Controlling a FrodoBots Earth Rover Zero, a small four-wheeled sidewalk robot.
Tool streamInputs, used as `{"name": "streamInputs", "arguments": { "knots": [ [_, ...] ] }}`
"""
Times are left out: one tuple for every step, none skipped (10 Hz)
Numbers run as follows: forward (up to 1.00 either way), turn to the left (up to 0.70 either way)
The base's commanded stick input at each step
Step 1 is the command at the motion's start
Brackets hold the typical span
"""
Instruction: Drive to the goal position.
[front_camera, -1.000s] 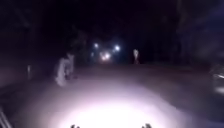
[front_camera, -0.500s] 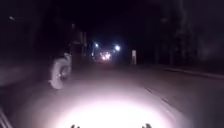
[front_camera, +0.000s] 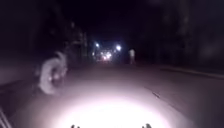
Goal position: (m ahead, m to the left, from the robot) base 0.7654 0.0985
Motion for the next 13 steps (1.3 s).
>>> {"name": "streamInputs", "arguments": {
  "knots": [
    [0.70,0.00],
    [0.70,0.00],
    [0.70,0.00],
    [0.70,0.00],
    [0.70,0.00],
    [0.70,0.00],
    [0.70,0.00],
    [0.70,0.00],
    [0.70,0.01],
    [0.70,0.17],
    [0.70,0.34],
    [0.70,0.23],
    [0.70,0.11]
  ]
}}
